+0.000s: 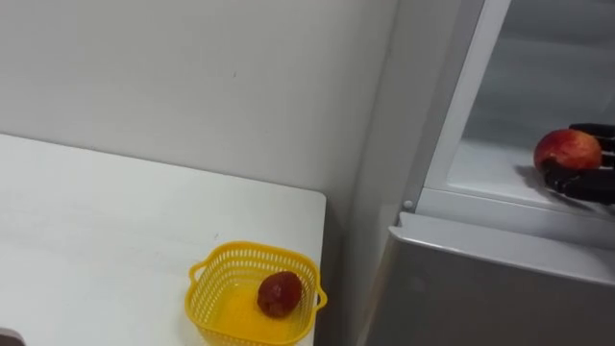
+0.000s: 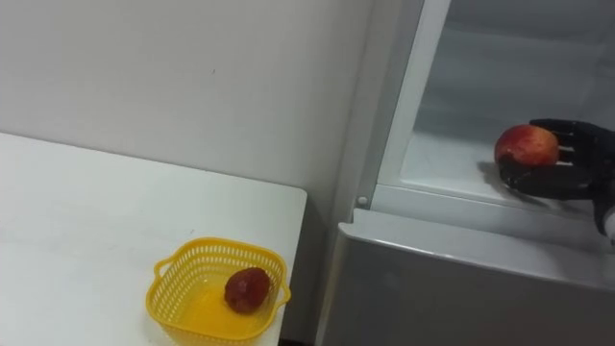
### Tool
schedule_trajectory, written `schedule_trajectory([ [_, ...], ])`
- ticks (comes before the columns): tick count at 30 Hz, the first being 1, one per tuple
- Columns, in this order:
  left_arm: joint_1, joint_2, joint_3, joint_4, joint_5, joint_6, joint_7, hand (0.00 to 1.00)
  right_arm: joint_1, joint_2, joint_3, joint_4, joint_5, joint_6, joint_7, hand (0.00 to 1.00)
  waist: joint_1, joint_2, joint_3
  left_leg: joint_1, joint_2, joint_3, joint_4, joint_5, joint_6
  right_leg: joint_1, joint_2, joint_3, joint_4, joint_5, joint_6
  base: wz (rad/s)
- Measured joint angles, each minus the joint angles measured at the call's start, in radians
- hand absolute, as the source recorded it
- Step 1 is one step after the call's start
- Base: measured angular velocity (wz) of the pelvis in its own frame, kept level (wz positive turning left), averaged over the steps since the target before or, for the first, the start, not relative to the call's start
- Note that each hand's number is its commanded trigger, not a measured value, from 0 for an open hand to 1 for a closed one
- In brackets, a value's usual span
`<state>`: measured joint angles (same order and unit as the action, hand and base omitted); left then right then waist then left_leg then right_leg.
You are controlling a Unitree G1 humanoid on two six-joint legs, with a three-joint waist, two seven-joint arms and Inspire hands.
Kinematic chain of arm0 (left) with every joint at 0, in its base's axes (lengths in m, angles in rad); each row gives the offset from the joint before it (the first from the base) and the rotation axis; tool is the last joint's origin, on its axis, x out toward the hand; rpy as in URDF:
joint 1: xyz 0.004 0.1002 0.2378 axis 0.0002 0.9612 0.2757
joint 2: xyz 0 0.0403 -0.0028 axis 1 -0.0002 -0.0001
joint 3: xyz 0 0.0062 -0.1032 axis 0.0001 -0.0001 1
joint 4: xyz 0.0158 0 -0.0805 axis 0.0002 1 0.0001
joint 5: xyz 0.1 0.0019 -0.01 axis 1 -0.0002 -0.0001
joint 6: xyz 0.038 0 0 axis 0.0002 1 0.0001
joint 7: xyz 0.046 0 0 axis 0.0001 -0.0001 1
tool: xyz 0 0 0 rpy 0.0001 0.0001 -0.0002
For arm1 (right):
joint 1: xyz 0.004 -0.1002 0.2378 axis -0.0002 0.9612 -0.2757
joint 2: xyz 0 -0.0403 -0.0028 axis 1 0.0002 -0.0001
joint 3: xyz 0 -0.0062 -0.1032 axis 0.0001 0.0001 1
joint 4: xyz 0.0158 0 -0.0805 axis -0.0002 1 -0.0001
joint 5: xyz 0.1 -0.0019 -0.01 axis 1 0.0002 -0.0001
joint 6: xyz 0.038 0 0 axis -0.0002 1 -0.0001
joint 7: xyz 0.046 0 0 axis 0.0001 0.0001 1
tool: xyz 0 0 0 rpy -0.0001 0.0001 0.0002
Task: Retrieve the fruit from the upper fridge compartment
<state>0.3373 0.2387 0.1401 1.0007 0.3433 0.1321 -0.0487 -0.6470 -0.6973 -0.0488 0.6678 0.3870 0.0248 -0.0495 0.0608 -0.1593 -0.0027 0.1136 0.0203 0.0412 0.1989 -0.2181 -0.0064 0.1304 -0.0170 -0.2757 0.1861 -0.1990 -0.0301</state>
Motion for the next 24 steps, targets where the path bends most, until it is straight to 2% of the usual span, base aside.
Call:
schedule_trajectory([
  [4, -0.010, 0.003, 0.000, -0.001, 0.000, -0.002, 0.006, 0.00, 0.001, 0.000, 0.000, -0.025, 0.002, 0.000, -0.015, 1.00, 0.002, 0.013, -0.0062, 0.000, 0.000, 0.001, 0.000, 0.000, 0.000, -0.001, 0.001, 0.001, 0.001, 0.000, 0.000, 0.00],
  [12, -0.014, 0.008, 0.000, -0.005, 0.000, -0.012, 0.017, 0.00, 0.011, 0.000, 0.000, -0.184, 0.006, -0.002, -0.087, 1.00, -0.003, 0.018, -0.0074, -0.014, 0.000, 0.001, 0.008, 0.000, 0.000, -0.008, 0.000, -0.002, 0.000, 0.000, 0.000, 0.00],
  [14, -0.016, 0.006, -0.002, -0.006, 0.000, -0.016, 0.018, 0.00, 0.011, 0.000, 0.000, -0.231, 0.012, -0.002, -0.093, 1.00, -0.004, 0.022, -0.0068, -0.014, 0.000, 0.002, 0.008, 0.000, 0.000, -0.009, 0.000, -0.002, 0.000, 0.000, 0.000, 0.00],
  [17, -0.017, 0.006, -0.005, -0.005, 0.000, -0.024, 0.021, 0.00, 0.025, 0.001, 0.000, -0.372, 0.008, -0.001, -0.108, 1.00, -0.006, 0.039, -0.0045, -0.013, 0.001, 0.007, 0.007, 0.000, 0.000, -0.007, 0.000, -0.001, 0.000, 0.000, 0.000, 0.00],
  [21, -0.021, 0.005, -0.005, 0.001, 0.000, -0.031, 0.048, 0.00, 0.086, 0.004, -0.004, -0.589, -0.009, -0.005, -0.123, 1.00, -0.003, 0.061, 0.0038, 0.003, 0.001, 0.007, 0.005, 0.000, 0.000, 0.007, 0.001, -0.001, -0.001, 0.000, 0.000, 0.00],
  [24, -0.022, -0.009, -0.005, 0.001, -0.001, -0.031, 0.050, 0.00, 0.130, 0.037, -0.004, -0.668, -0.070, -0.014, -0.125, 1.00, -0.001, 0.064, 0.0060, 0.011, 0.002, 0.013, 0.004, 0.000, 0.000, 0.008, 0.001, 0.005, 0.001, 0.000, 0.000, -0.06],
])
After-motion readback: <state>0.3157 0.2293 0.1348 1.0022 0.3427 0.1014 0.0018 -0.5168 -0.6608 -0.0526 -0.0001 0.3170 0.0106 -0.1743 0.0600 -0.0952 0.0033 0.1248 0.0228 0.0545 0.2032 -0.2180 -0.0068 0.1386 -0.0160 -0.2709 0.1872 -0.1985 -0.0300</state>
